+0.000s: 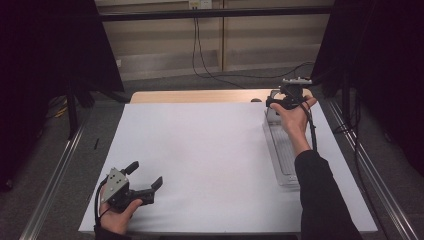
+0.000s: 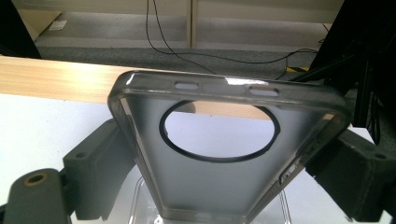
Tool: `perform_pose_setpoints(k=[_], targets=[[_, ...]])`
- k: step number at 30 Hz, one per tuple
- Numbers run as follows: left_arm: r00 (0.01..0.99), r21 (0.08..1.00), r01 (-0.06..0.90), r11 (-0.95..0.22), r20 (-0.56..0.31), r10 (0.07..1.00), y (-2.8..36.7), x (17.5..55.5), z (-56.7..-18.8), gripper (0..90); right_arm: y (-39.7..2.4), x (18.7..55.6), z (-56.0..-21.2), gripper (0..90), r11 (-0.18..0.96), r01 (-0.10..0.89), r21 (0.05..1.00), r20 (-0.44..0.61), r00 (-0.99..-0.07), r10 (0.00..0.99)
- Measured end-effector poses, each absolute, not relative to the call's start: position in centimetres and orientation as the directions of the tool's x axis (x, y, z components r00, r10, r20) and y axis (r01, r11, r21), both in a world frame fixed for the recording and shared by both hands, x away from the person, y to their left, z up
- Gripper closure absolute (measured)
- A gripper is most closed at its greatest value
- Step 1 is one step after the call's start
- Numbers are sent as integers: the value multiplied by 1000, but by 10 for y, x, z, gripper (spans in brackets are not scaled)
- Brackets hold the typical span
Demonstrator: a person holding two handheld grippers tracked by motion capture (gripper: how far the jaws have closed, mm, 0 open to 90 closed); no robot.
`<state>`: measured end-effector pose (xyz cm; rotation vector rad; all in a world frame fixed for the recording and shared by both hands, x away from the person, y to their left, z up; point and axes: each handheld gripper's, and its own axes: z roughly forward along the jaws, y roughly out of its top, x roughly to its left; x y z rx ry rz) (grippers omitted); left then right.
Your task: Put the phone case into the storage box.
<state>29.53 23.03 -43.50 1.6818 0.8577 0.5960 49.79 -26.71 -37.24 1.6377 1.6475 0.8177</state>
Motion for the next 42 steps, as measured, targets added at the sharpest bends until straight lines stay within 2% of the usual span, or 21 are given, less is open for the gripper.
perform_pose_setpoints(k=[12, 19, 42], targets=[[612, 961, 235, -143, -32, 791, 230, 295, -435, 35, -269, 501, -374, 104, 32, 567, 823, -31, -13, 999], [611, 961, 235, -144, -30, 791, 230, 295, -435, 35, -270, 500, -373, 58, 41, 548, 835, -25, -37, 999], [610, 963, 229, -142, -29, 792, 231, 295, -434, 35, -281, 493, -357, 32, -14, 450, 893, 46, -61, 997]])
